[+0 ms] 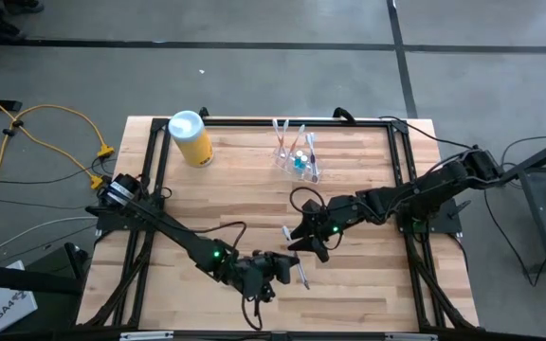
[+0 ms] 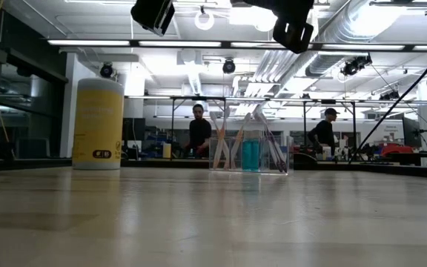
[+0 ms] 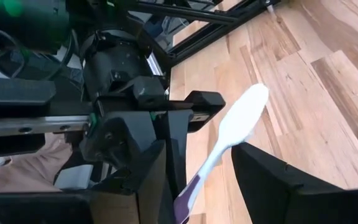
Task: Pick & Place toothbrushing station
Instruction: Put the purple toothbrush into the transparent organizer
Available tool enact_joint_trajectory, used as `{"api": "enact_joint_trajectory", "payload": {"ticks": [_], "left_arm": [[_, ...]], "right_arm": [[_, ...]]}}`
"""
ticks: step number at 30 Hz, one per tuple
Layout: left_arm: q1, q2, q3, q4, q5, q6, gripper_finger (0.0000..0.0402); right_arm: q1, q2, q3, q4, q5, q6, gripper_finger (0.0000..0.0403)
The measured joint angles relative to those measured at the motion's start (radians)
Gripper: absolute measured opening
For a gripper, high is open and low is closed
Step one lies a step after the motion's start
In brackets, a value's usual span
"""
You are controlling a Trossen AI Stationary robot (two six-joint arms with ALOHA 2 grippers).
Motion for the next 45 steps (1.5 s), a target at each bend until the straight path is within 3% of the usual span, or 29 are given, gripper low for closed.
{"api": "enact_joint_trajectory", "payload": {"ticks": [8,24,32,45], "left_arm": [[0.006,0.0,0.0,-0.005,0.001,-0.004,0.0003],[0.008,0.0,0.0,-0.012,0.024,-0.021,0.0003],[0.007,0.0,0.0,-0.009,0.029,-0.016,0.0006],[-0.029,0.0,-0.001,-0.002,0.019,-0.082,0.0055]], "right_arm": [[0.0,0.0,0.0,-0.002,-0.003,0.022,0.0158],[0.0,0.0,0.0,-0.003,-0.008,0.003,0.0013],[-0.001,0.0,0.0,-0.004,-0.027,0.011,0.0007],[0.001,0.0,0.0,-0.054,-0.053,0.044,0.0004]]}}
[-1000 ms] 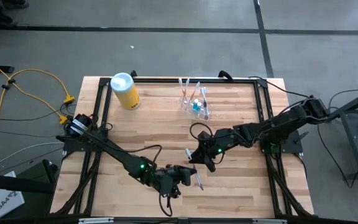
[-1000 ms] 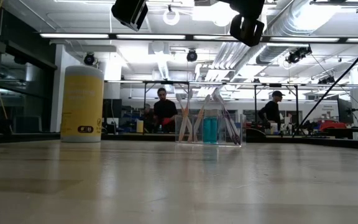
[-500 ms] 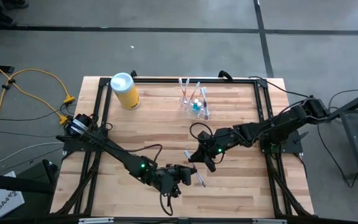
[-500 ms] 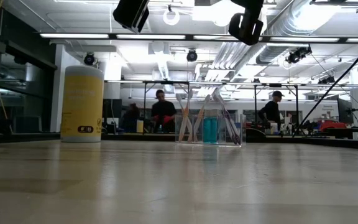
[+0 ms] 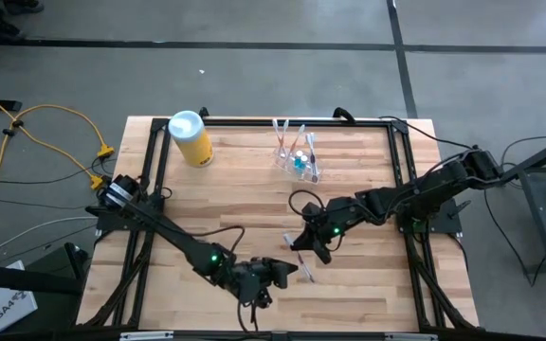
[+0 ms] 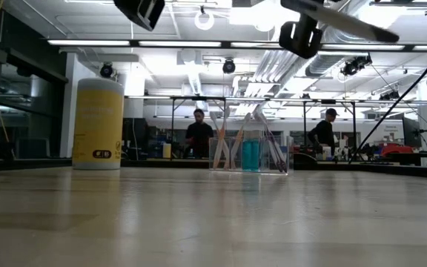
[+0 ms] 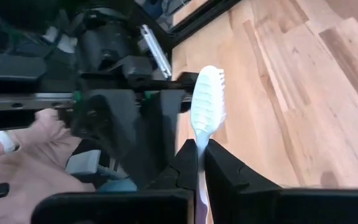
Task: Pick & Place toothbrushing station
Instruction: Put the purple toothbrush into the transparent organizer
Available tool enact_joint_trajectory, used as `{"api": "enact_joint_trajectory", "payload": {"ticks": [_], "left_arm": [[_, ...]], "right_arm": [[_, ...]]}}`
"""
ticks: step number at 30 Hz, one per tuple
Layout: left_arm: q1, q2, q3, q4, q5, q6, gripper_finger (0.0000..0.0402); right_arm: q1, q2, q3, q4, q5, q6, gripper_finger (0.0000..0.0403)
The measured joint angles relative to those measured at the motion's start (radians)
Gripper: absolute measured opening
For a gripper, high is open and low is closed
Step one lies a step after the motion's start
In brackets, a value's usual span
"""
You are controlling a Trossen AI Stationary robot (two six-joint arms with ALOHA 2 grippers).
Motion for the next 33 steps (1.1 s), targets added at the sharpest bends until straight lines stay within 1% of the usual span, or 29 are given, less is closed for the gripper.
{"api": "enact_joint_trajectory", "payload": {"ticks": [4,8,11,12,16,18,21,26,30,33], "left_arm": [[-0.009,0.0,0.0,-0.01,-0.007,-0.047,0.0067],[-0.02,0.0,0.0,-0.053,-0.008,-0.115,0.0069],[-0.031,0.0,0.0,-0.077,-0.014,-0.23,0.007],[-0.035,0.0,0.0,-0.079,-0.032,-0.278,0.007],[-0.061,0.0,0.0,-0.085,-0.157,-0.476,0.0069],[-0.071,0.0,0.0,-0.098,-0.193,-0.558,0.0069],[-0.083,0.0,0.0,-0.129,-0.219,-0.68,0.0069],[-0.084,0.0,0.0,-0.231,-0.229,-0.873,0.0069],[-0.081,0.0,0.0,-0.305,-0.23,-1.003,0.0069],[-0.081,0.0,0.0,-0.34,-0.231,-1.074,0.0069]], "right_arm": [[0.0,0.0,0.0,-0.01,0.008,0.006,0.0004],[-0.008,0.0,0.0,-0.012,0.024,-0.008,0.0004],[-0.031,0.0,0.0,-0.025,0.074,-0.071,0.0004],[-0.043,0.0,0.0,-0.039,0.103,-0.099,0.0004],[-0.082,-0.003,0.0,-0.061,0.233,-0.229,0.0003],[-0.099,-0.012,0.0,-0.055,0.288,-0.295,0.0003],[-0.126,-0.038,0.0,-0.059,0.349,-0.365,0.0003],[-0.165,-0.091,0.0,-0.064,0.37,-0.425,0.0003],[-0.195,-0.15,0.0,-0.107,0.418,-0.469,0.0003],[-0.231,-0.193,0.0,-0.175,0.439,-0.487,0.0003]]}}
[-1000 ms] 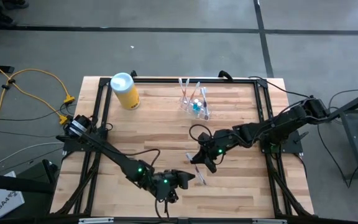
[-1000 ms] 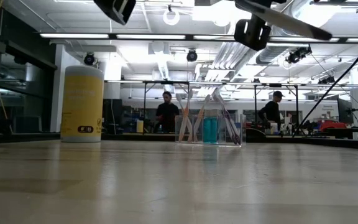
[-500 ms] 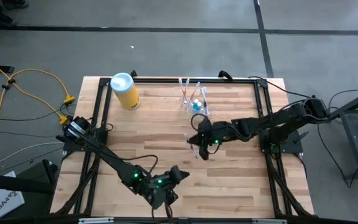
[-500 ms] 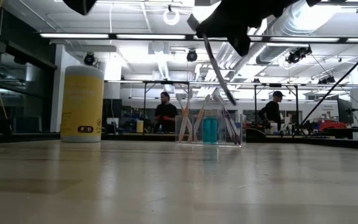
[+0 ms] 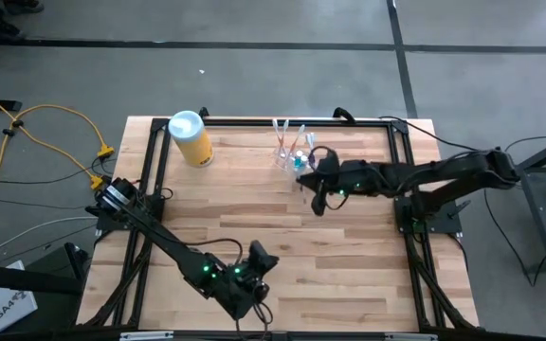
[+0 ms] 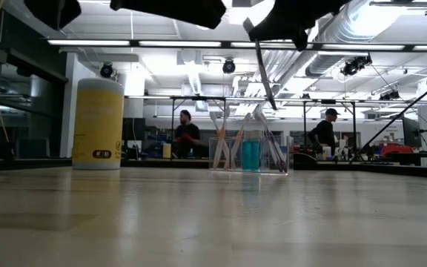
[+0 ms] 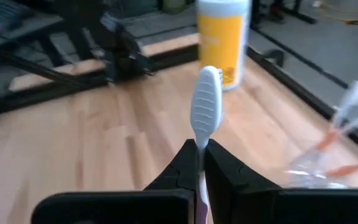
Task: Pick & Place toothbrushing station
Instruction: Put the purple toothbrush into the transparent organizer
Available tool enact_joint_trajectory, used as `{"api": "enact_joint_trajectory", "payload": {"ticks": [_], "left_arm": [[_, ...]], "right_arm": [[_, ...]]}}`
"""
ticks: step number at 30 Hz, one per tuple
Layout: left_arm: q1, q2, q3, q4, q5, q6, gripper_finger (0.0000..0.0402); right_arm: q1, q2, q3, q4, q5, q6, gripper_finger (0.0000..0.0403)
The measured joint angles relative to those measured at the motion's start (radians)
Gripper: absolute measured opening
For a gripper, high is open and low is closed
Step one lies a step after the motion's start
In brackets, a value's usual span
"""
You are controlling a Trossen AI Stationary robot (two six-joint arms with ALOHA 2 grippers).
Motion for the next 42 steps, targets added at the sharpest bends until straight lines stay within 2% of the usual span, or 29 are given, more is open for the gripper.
{"api": "enact_joint_trajectory", "payload": {"ticks": [5,8,11,15,20,28,42], "left_arm": [[0.0,0.0,0.0,-0.035,0.0,-0.07,0.0069],[0.0,0.0,0.0,-0.054,0.001,-0.104,0.0069],[0.0,0.0,0.0,-0.06,0.0,-0.122,0.0069],[0.0,0.0,0.0,-0.061,0.0,-0.117,0.0069],[0.01,0.0,0.0,-0.062,0.001,-0.129,0.0069],[0.049,0.0,-0.001,-0.062,0.034,-0.158,0.0069],[0.092,0.0,-0.001,-0.061,0.054,-0.18,0.0069]], "right_arm": [[-0.071,-0.052,-0.004,-0.033,-0.06,-0.032,0.0003],[-0.128,-0.079,-0.068,0.006,-0.129,-0.037,0.0003],[-0.198,-0.122,-0.181,0.1,-0.216,-0.029,0.0003],[-0.292,-0.191,-0.328,0.324,-0.35,-0.036,0.0003],[-0.409,-0.274,-0.436,0.464,-0.437,-0.065,0.0003],[-0.546,-0.297,-0.491,0.522,-0.502,-0.133,0.0003],[-0.629,-0.228,-0.606,0.682,-0.496,-0.157,0.0003]]}}
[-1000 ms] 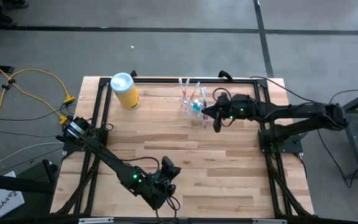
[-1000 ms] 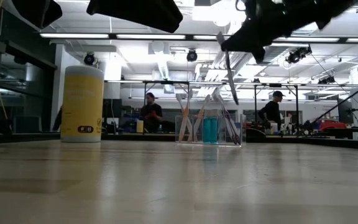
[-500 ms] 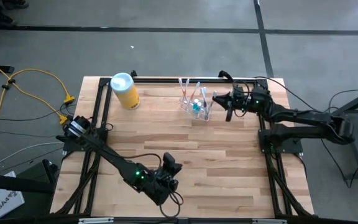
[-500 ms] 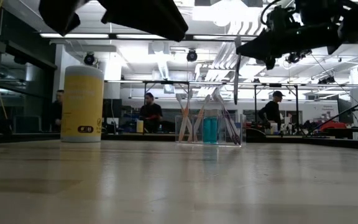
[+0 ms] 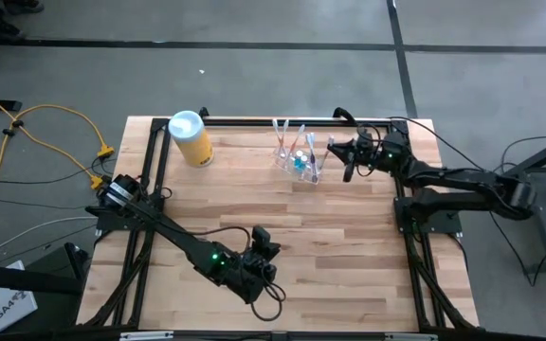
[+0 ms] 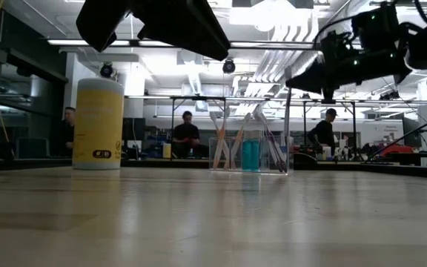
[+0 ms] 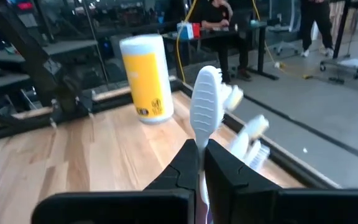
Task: Pick & Place toothbrushing station
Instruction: Put the purple toothbrush into the transparent organizer
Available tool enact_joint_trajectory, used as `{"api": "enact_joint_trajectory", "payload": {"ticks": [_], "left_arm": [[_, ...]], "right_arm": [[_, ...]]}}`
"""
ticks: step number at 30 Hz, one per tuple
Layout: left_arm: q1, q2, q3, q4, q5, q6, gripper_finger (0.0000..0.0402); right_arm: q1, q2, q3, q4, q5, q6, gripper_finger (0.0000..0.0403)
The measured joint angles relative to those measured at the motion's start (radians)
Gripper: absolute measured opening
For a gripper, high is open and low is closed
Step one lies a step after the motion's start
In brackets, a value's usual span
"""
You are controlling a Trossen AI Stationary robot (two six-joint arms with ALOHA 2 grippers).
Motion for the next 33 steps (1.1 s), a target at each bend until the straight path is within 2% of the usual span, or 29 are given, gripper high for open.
{"api": "enact_joint_trajectory", "payload": {"ticks": [18,22,33], "left_arm": [[0.0,0.0,0.0,0.0,-0.001,0.0,0.0069],[0.0,0.0,0.0,0.0,-0.001,0.0,0.0069],[0.0,0.0,0.0,0.0,-0.001,0.002,0.0069]], "right_arm": [[-0.002,0.381,-0.03,0.357,-0.031,0.088,0.0004],[-0.002,0.419,-0.029,0.391,-0.031,0.102,0.0015],[-0.002,0.423,-0.03,0.374,-0.025,0.102,0.0071]]}}
